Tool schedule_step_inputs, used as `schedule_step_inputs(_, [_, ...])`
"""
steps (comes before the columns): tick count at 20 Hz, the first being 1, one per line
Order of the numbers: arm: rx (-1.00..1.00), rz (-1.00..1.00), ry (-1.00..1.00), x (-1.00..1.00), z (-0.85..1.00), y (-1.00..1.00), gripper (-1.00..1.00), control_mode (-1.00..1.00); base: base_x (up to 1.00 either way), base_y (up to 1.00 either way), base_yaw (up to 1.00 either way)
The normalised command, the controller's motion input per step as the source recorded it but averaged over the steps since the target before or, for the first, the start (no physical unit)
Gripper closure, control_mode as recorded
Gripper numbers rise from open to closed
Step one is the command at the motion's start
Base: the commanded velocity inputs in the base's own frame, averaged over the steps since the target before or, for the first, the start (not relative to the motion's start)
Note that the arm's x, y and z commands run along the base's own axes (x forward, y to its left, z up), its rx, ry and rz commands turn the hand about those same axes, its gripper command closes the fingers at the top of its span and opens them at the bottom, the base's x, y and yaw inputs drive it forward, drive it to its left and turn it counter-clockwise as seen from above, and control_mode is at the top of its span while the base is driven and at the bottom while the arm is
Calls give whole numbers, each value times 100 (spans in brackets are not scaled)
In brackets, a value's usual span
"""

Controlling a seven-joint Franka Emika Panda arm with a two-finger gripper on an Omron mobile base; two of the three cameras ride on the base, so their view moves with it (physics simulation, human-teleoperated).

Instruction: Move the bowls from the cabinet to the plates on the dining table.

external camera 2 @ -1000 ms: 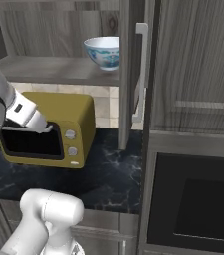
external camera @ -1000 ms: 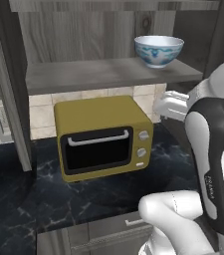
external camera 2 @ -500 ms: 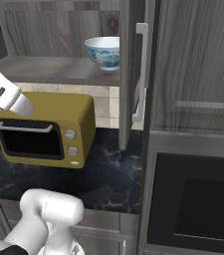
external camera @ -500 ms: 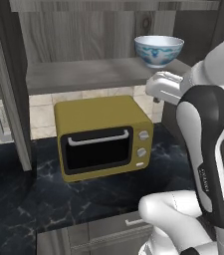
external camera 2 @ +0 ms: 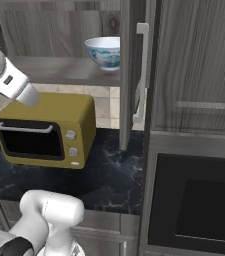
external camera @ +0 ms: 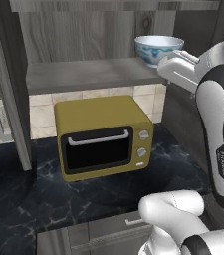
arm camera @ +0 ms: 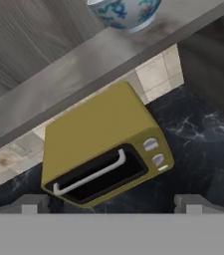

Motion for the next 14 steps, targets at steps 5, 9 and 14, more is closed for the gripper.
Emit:
schedule_step_inputs(5, [11,-5,1,16,13,-1,-100,-100,0,0,0])
schedule_step_inputs(9, [9,-4,6,1,9,-7,-100,-100,0,0,0])
schedule_step_inputs(14, [3,-7,13,7,-5,-35,-100,-100,0,0,0])
